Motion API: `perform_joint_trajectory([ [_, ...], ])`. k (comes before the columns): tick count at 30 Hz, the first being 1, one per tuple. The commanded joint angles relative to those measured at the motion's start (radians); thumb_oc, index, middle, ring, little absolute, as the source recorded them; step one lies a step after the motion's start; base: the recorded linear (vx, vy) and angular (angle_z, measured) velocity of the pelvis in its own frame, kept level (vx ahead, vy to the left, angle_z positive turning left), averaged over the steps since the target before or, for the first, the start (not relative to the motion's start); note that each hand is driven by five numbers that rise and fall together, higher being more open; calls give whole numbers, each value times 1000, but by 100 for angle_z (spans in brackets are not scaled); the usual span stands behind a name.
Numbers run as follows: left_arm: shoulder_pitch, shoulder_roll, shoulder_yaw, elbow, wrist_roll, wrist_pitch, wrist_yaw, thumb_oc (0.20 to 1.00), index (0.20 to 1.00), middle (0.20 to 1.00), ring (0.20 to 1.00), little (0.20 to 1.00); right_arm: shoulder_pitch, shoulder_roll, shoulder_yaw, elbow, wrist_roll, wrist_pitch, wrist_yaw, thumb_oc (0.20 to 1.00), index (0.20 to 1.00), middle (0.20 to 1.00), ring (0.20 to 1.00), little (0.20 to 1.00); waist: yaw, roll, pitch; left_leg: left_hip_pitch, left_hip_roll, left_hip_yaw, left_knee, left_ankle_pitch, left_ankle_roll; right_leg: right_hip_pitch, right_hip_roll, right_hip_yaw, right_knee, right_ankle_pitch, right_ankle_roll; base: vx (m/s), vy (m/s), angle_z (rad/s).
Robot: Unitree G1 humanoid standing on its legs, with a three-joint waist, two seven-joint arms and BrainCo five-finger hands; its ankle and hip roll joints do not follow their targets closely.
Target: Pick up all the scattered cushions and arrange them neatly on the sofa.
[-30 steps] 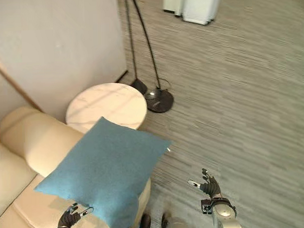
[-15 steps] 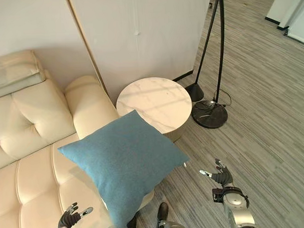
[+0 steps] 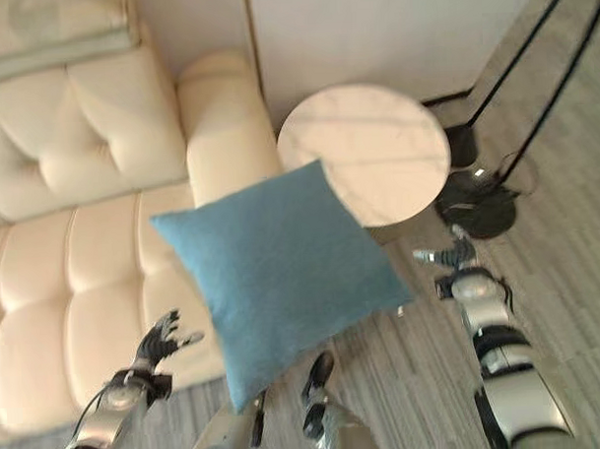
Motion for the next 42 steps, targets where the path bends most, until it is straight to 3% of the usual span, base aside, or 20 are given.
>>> perform_joint_trajectory([
  [1, -70, 13, -36, -52, -67, -87, 69, 1000, 1000, 1000, 1000, 1000, -26, 43, 92, 28, 70, -20, -46, 1000, 1000, 1000, 1000, 1000, 16, -37, -37, -23, -45, 1, 5, -57, -20, 98, -23, 74, -28, -113, 101, -24, 1, 10],
  [6, -307, -65, -125, 6, -81, -90, 147, 1000, 1000, 1000, 1000, 1000, -68, 207, 145, 7, 186, -33, -50, 1000, 1000, 1000, 1000, 1000, 18, -33, -7, -41, -56, -24, -30, -26, -29, 81, -22, 66, -39, -113, 101, -28, -4, 12],
  [7, -356, -81, -139, 25, -83, -91, 166, 1000, 1000, 1000, 1000, 1000, -59, 245, 154, -22, 220, -41, -43, 944, 944, 944, 944, 944, 13, -32, 4, -55, -62, -23, -32, 4, -25, 72, -29, 52, -41, -89, 99, -87, 24, 12],
  [8, -383, -96, -147, 31, -87, -90, 177, 1000, 1000, 1000, 1000, 1000, -42, 273, 162, -46, 243, -46, -37, 423, 423, 423, 423, 423, 10, -31, 9, -54, -63, -27, -36, 7, -26, 74, -29, 51, -43, -90, 100, -85, 23, 8],
  [9, -403, -112, -152, 39, -92, -89, 186, 1000, 1000, 1000, 1000, 1000, -24, 297, 172, -78, 263, -53, -28, 200, 200, 200, 200, 200, 6, -31, 10, -52, -65, -32, -42, 10, -28, 76, -29, 50, -46, -89, 102, 12, -7, 13],
  [10, -416, -126, -155, 38, -105, -88, 198, 413, 413, 413, 413, 413, 8, 326, 185, -127, 282, -57, -19, 200, 200, 200, 200, 200, 1, -33, 11, -46, -66, -33, -50, 13, -30, 81, -29, 47, -50, -88, 103, 20, 0, 21],
  [11, -422, -140, -152, 34, -118, -91, 204, 200, 200, 200, 200, 200, 35, 341, 197, -164, 286, -65, -11, 200, 200, 200, 200, 200, -3, -35, 12, -43, -67, -34, -52, 13, -30, 85, -29, 48, -52, -87, 105, 16, 11, 24],
  [20, -320, -145, -108, -116, -123, -88, 215, 200, 200, 200, 200, 200, 273, 382, 201, -497, 291, -121, 32, 200, 200, 200, 200, 200, -56, -53, -12, 41, -61, 0, -72, -17, -13, 144, -30, 95, -71, -75, 116, 12, 57, -7],
  [28, -30, -104, -15, -394, -99, -65, 146, 200, 200, 200, 200, 200, 538, 374, 119, -821, 317, -146, 113, 200, 200, 200, 200, 200, -92, -69, -95, 145, -59, 42, -31, -93, 15, 239, -30, 159, -88, -65, 132, 38, 109, -31],
  [33, 119, -76, 37, -533, -126, -56, 88, 200, 200, 200, 200, 200, 640, 368, 91, -955, 312, -135, 169, 200, 200, 200, 200, 200, -93, -52, -128, 196, -48, 80, -31, -111, 37, 245, -55, 174, -2, -67, 165, -65, 107, -41],
  [34, 130, -68, 40, -543, -127, -57, 85, 200, 200, 200, 200, 200, 653, 370, 85, -972, 314, -137, 177, 200, 200, 200, 200, 200, -98, -45, -120, 196, -42, 78, -28, -108, 40, 231, -61, 193, 50, -67, 176, -216, 35, -33],
  [35, 133, -62, 35, -556, -128, -57, 82, 200, 200, 200, 200, 200, 672, 368, 73, -992, 309, -142, 176, 200, 200, 200, 200, 200, -109, -41, -108, 190, -43, 54, -15, -102, 43, 211, -53, 257, 115, -80, 186, -226, 12, -7],
  [39, 149, -39, 14, -580, -110, -64, 47, 200, 200, 200, 200, 200, 718, 354, 27, -1041, 284, -152, 181, 200, 200, 200, 200, 200, -126, -24, -124, 160, -53, -29, 8, -76, 45, 233, -21, 394, 230, -119, 168, -166, -57, 71],
  [40, 149, -39, 14, -580, -110, -64, 47, 200, 200, 200, 200, 200, 718, 353, 27, -1041, 284, -152, 181, 200, 200, 200, 200, 200, -126, -23, -127, 156, -52, -30, 7, -73, 44, 230, -20, 394, 227, -116, 168, -123, -144, 69],
  [42, 173, -39, 10, -585, -103, -67, 32, 200, 200, 200, 200, 200, 725, 347, 19, -1045, 261, -152, 184, 200, 200, 200, 200, 200, -108, -27, -161, 134, -63, -85, -16, -32, 26, 319, 10, 458, 136, -184, 139, -133, -194, 71],
])
